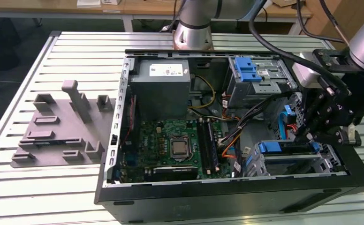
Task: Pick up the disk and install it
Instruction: 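Insert the first disk wire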
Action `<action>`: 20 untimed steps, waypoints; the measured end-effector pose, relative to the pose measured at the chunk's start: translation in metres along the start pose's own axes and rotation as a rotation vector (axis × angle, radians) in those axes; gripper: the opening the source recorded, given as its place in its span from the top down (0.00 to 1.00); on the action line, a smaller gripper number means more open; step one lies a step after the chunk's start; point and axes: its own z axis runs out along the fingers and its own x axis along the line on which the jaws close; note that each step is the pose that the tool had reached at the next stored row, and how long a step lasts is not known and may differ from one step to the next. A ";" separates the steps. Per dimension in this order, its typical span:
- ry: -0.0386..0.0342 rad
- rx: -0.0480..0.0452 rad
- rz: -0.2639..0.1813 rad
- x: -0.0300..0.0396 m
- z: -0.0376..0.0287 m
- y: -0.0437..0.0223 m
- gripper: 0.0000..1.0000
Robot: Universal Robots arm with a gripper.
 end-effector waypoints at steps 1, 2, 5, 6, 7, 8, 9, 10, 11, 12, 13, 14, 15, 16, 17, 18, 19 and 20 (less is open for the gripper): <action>0.0000 0.0000 0.000 0.0000 0.0011 0.0000 0.84; 0.0002 -0.0001 -0.001 0.0000 0.0017 0.0000 0.84; 0.0002 -0.0001 -0.001 0.0002 0.0024 0.0000 0.84; 0.0002 -0.0001 -0.001 0.0002 0.0024 0.0000 0.84; 0.0002 -0.0003 -0.001 0.0002 0.0024 0.0000 0.84; 0.0002 -0.0008 -0.001 0.0002 0.0024 0.0000 0.84; 0.0002 -0.0016 -0.001 0.0002 0.0023 -0.0001 0.84; 0.0002 -0.0025 -0.001 0.0002 0.0022 -0.0001 0.84; 0.0002 -0.0035 -0.001 0.0002 0.0021 -0.0001 0.84; 0.0003 -0.0041 -0.001 0.0002 0.0021 -0.0001 0.84; 0.0004 -0.0049 -0.001 0.0002 0.0020 -0.0002 0.84; 0.0005 -0.0057 -0.001 0.0002 0.0020 -0.0003 0.84; 0.0006 -0.0064 -0.001 0.0002 0.0019 -0.0004 0.84; 0.0006 -0.0073 -0.001 0.0002 0.0019 -0.0007 0.84; 0.0007 -0.0080 -0.001 0.0002 0.0019 -0.0009 0.84; 0.0007 -0.0085 -0.001 0.0004 0.0019 -0.0009 0.84; 0.0006 -0.0089 -0.001 0.0007 0.0019 -0.0010 0.84; 0.0006 -0.0090 -0.001 0.0010 0.0019 -0.0011 0.84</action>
